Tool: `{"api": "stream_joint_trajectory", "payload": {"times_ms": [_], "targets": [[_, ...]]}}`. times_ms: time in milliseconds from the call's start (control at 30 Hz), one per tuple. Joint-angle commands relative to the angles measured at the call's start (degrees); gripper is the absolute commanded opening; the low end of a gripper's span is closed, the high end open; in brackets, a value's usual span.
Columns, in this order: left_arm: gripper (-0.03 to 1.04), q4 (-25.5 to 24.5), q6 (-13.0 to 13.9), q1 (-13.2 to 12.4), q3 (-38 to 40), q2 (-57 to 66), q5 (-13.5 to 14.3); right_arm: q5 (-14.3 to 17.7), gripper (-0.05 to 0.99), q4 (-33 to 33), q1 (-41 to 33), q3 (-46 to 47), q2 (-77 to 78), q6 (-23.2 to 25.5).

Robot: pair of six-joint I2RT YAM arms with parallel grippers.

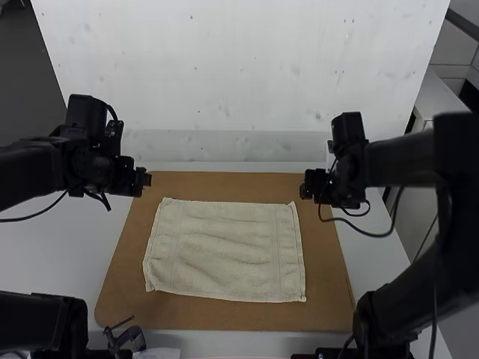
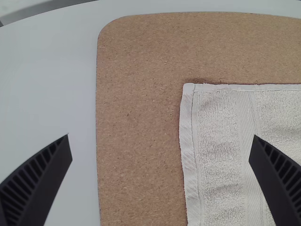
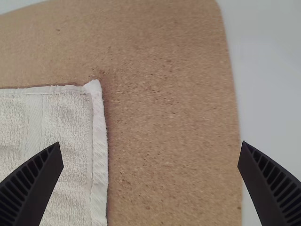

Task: Fold the towel.

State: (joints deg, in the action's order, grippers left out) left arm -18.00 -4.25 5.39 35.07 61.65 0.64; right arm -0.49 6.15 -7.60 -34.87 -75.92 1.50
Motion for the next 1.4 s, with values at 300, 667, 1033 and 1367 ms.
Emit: {"api": "stream_joint_trajectory", "payload": {"times_ms": [300, 667, 1033, 1367], "targets": [[0.97, 0.86, -1.11, 4.72, 4.04, 1.02, 4.80, 2.43, 0.95, -1.67, -6.64, -12.76, -23.04, 6.06], [0.97, 1.39, -0.93, 4.19, 3.95, 1.99, 4.72, 4.53, 0.64, 0.79, -9.19, -17.77, -31.48, 8.08], [0.97, 4.82, -1.02, 5.16, 8.08, 17.28, 4.10, 6.82, 0.02, 2.37, -9.72, -18.39, -34.03, 9.40], [0.97, 4.29, -2.08, 6.39, 21.27, 36.97, 3.84, 7.00, 0.02, 2.20, -8.58, -17.16, -34.12, 8.35]]}}
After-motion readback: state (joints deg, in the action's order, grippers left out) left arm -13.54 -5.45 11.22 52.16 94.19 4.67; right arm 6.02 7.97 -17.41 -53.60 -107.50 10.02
